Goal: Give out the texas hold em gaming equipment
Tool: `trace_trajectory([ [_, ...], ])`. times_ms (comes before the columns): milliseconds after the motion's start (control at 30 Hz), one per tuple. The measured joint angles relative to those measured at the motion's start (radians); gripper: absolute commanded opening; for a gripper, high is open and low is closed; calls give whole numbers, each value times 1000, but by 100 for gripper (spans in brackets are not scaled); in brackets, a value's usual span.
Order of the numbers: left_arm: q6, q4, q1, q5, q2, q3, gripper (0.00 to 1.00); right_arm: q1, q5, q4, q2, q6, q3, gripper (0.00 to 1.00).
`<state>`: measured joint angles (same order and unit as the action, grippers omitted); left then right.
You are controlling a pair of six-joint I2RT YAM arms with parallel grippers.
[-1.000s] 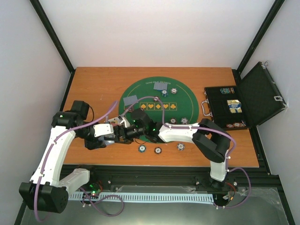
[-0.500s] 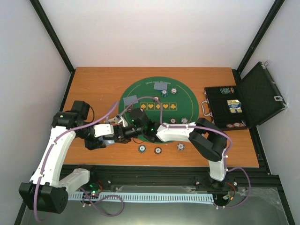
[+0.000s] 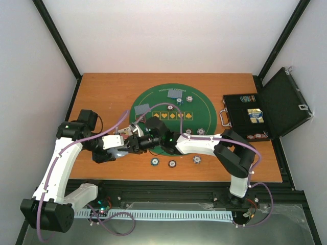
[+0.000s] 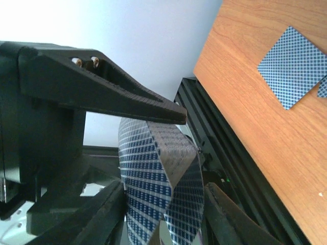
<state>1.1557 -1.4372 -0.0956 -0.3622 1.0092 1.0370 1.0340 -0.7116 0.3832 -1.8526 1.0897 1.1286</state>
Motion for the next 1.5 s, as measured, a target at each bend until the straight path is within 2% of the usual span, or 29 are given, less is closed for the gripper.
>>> trace_trajectory([
  [67, 0, 0, 0, 0, 0, 0, 1, -2, 5, -16, 17, -6, -2, 32],
  [400, 0, 0, 0, 1, 0, 0, 1, -13, 31, -108, 71, -43, -5, 27],
  [600, 0, -1, 0, 11, -1, 0, 1, -25, 44, -148, 89, -65, -6, 20],
  [833, 0, -5, 0, 16, -8, 4, 1, -46, 69, -235, 97, -105, -6, 3],
  [1100, 2, -5, 0, 15, -12, 6, 1, -91, 83, -317, 133, -134, -36, 3],
  [1267, 8, -5, 0, 15, -16, 6, 1, -187, 81, -373, 239, -177, -100, 3],
  [1500, 9, -5, 0, 14, -17, 6, 1, -442, 69, -476, 352, -276, -234, 3],
])
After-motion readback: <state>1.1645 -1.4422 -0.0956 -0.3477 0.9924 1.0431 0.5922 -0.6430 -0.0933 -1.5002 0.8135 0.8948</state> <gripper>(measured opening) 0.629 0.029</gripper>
